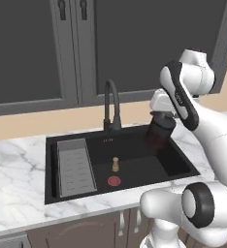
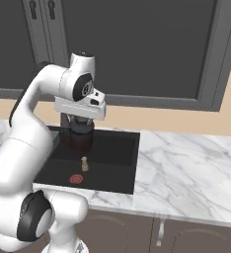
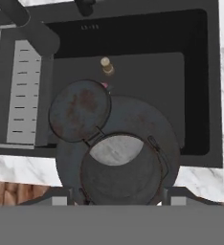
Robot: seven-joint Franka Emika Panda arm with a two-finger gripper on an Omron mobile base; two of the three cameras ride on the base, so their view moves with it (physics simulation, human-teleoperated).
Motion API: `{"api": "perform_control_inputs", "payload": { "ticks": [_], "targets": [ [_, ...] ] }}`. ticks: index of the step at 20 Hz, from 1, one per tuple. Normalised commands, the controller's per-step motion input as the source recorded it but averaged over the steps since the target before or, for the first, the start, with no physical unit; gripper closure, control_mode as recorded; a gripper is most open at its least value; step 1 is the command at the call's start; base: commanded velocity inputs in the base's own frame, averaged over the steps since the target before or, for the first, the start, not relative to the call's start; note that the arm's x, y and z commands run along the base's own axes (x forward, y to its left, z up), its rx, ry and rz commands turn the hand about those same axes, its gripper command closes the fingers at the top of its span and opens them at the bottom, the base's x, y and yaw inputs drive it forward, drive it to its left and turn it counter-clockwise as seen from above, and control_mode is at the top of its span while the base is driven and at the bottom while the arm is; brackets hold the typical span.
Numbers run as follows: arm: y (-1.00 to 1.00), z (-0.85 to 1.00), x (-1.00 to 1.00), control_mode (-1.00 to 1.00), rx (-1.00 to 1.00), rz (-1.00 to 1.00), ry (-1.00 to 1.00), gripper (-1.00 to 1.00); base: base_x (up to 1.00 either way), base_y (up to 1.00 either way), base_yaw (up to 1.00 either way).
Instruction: Pick the jug and tupperware and place them in the sink. Then turn on the water.
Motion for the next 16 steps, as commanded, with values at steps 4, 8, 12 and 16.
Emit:
{"api": "perform_control_inputs", "payload": {
  "ticks": [4, 8, 12, 16],
  "targets": [
    [-0.73, -0.16, 0.29, -1.0, 0.11, 0.01, 0.0, 1.0, 0.0, 0.0, 0.0],
    [-0.21, -0.19, 0.42, -1.0, -0.03, 0.04, 0.0, 1.0, 0.0, 0.0, 0.0],
    [0.0, -0.29, 0.3, -1.0, -0.07, 0.0, -0.02, 1.0, 0.0, 0.0, 0.0],
    [0.0, -0.38, 0.12, -1.0, -0.06, 0.0, -0.01, 1.0, 0.0, 0.0, 0.0]
  ]
}}
